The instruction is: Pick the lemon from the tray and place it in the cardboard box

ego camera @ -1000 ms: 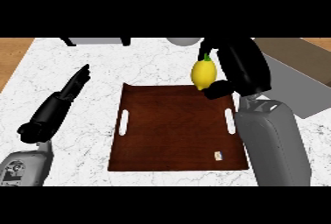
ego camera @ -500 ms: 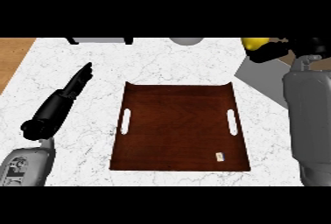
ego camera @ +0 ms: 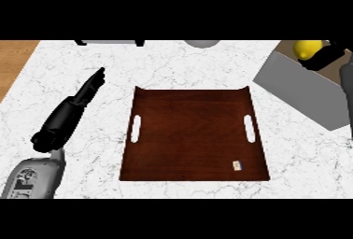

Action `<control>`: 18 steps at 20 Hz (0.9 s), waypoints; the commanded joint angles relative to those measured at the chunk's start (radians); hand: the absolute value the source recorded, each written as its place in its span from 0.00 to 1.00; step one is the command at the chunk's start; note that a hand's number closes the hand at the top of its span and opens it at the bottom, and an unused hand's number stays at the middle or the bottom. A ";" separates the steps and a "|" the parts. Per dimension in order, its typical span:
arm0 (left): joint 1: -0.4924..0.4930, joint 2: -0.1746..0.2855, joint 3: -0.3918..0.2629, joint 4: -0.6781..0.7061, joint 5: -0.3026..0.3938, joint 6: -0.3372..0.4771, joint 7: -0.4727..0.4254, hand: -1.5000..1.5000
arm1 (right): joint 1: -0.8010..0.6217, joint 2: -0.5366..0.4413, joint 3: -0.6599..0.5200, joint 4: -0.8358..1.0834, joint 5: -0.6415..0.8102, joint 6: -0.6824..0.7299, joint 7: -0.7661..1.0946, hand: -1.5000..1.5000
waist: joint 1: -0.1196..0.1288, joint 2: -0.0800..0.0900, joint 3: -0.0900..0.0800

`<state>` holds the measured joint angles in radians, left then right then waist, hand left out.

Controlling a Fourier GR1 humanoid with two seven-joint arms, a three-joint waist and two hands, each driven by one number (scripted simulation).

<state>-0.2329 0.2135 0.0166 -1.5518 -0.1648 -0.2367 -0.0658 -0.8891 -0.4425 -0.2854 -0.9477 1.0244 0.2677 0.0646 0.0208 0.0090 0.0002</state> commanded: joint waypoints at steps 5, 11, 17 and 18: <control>-0.019 0.006 0.017 0.015 0.013 -0.016 0.005 0.50 | -0.039 -0.155 0.027 0.330 0.036 0.081 -0.196 1.00 | 0.007 0.003 0.001; -0.040 -0.003 0.008 -0.013 0.013 -0.019 0.047 0.50 | -0.108 -0.192 0.055 0.481 0.040 0.208 -0.312 0.00 | 0.014 0.004 0.001; 0.039 0.011 0.018 -0.020 0.017 -0.035 -0.027 0.50 | -0.114 -0.202 -0.072 0.501 -0.094 0.136 -0.499 0.00 | 0.008 -0.001 0.001; 0.015 -0.009 0.011 -0.006 0.001 -0.008 -0.001 0.50 | -0.107 -0.161 -0.137 0.493 -0.156 0.084 -0.507 0.00 | 0.002 0.000 0.003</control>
<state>-0.2218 0.2153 0.0289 -1.5603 -0.1568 -0.2575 -0.0708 -0.9883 -0.6348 -0.3190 -0.4605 0.9758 0.4020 -0.3694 0.0298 0.0099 0.0009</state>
